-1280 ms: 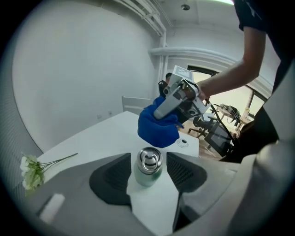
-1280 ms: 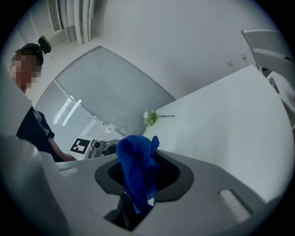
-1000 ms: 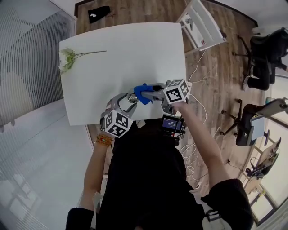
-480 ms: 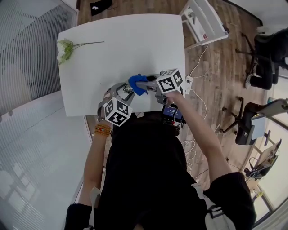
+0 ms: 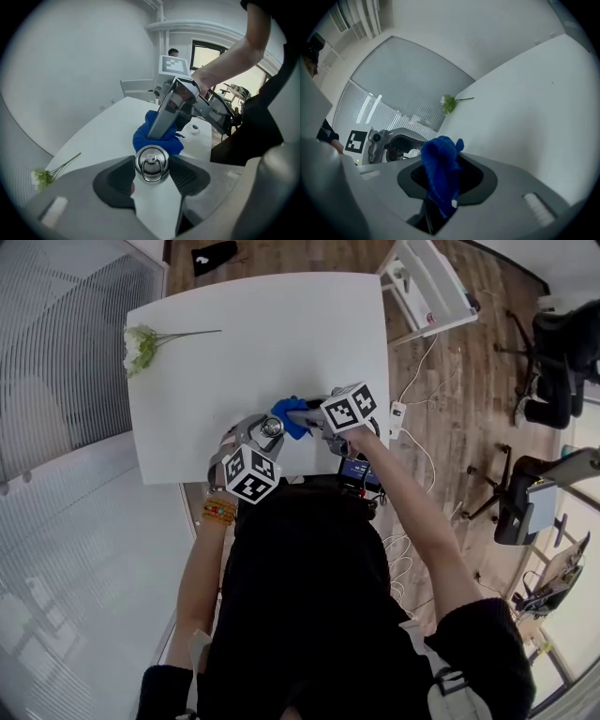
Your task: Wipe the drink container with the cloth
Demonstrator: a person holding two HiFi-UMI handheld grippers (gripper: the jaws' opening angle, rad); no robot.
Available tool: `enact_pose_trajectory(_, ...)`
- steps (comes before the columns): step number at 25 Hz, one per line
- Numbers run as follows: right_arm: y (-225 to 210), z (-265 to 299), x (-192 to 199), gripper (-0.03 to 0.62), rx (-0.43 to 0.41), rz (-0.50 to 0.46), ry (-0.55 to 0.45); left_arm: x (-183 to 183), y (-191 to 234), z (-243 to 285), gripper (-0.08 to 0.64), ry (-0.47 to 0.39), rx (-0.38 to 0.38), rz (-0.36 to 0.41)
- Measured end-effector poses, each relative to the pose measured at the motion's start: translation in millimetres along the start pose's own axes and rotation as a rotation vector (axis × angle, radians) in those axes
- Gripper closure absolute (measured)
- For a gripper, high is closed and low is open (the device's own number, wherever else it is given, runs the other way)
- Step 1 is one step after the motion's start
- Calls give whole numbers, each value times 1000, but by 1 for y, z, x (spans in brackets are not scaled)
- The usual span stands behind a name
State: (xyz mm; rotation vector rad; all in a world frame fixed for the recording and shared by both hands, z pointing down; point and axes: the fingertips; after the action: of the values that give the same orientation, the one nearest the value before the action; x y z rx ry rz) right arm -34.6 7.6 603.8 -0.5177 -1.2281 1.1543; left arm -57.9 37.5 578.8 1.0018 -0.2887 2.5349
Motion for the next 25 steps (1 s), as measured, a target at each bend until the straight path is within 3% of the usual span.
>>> enact_pose_trajectory(3, -1, 1, 1, 479, 12, 14, 18, 0, -1, 0, 319, 3, 1, 3)
enact_pose_trajectory(8, -5, 2, 0, 480, 87, -93, 53, 1, 0, 0, 319, 12, 7, 2)
enact_pose_trajectory(12, -7, 4, 0, 480, 105, -86, 68, 3, 1, -1, 319, 14, 9, -2)
enact_pose_trajectory(15, -19, 5, 3, 483, 174, -110, 77, 3, 1, -1, 319, 17, 9, -4)
enact_pose_trajectory(25, -48, 14, 13, 488, 256, -23, 123, 3, -1, 0, 319, 22, 3, -11)
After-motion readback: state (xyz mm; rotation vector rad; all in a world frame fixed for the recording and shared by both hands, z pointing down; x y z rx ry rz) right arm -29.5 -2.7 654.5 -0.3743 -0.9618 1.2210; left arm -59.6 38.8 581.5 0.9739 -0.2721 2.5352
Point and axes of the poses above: the fingertips, and each gripper's own axes: z forward along the fingers, y to its left, x out of its underside, and after that the axes turned 14 degrees about -y, right-handed
